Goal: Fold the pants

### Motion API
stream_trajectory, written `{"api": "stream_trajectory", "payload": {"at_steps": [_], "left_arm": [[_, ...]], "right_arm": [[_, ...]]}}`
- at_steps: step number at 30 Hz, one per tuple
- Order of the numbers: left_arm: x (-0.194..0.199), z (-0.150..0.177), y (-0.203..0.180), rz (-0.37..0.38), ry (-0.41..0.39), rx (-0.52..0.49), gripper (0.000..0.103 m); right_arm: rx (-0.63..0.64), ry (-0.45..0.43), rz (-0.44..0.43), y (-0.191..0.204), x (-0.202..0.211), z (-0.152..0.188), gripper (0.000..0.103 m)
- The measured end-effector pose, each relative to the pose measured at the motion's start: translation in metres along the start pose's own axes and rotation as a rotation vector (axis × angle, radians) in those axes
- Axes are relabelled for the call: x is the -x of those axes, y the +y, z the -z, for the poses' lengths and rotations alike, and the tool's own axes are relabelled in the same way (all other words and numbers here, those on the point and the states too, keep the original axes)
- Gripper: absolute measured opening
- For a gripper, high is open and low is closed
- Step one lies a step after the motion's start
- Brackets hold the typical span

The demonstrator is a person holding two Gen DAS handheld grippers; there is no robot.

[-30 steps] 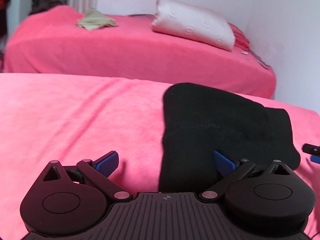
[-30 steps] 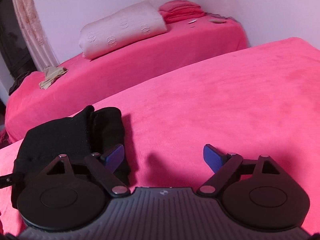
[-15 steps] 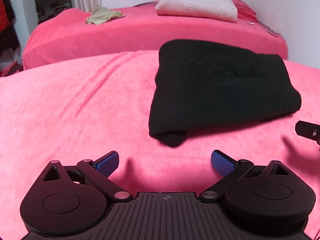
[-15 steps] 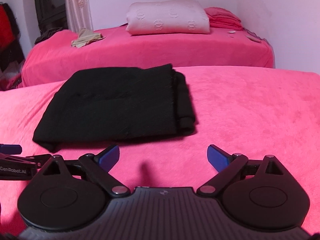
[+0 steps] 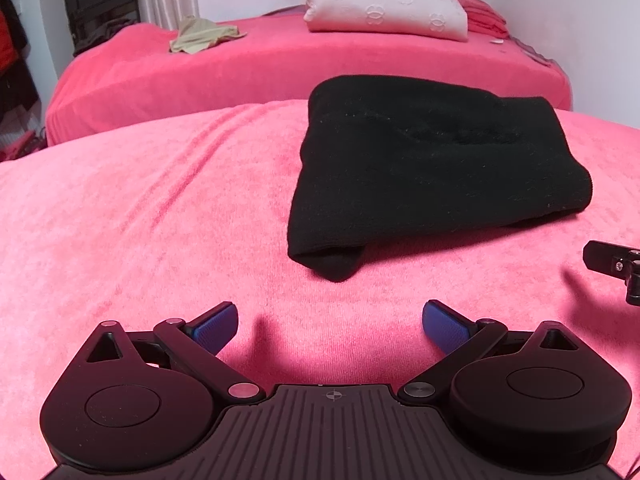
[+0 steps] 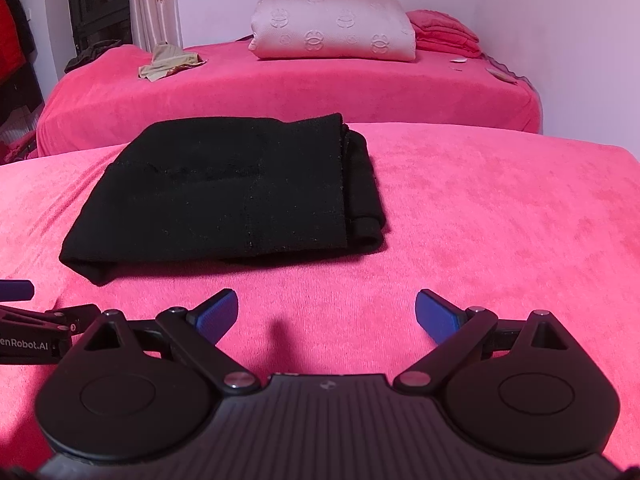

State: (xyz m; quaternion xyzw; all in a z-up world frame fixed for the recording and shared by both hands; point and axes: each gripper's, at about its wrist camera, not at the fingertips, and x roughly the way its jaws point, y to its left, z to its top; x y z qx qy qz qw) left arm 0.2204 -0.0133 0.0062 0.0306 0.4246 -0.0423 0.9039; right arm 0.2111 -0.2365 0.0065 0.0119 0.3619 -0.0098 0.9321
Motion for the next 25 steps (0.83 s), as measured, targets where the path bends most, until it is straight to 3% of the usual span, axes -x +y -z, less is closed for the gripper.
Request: {"api": "stream_trajectory", "payload": {"at_steps": [25], "left_arm": [[-0.0042,0.0009,-0.0018,-0.009,0.001,-0.010,0.103]], "right_arm": [[0.009,0.015,-0.016,0.0063,-0.0063,0.0021,0.098]]}}
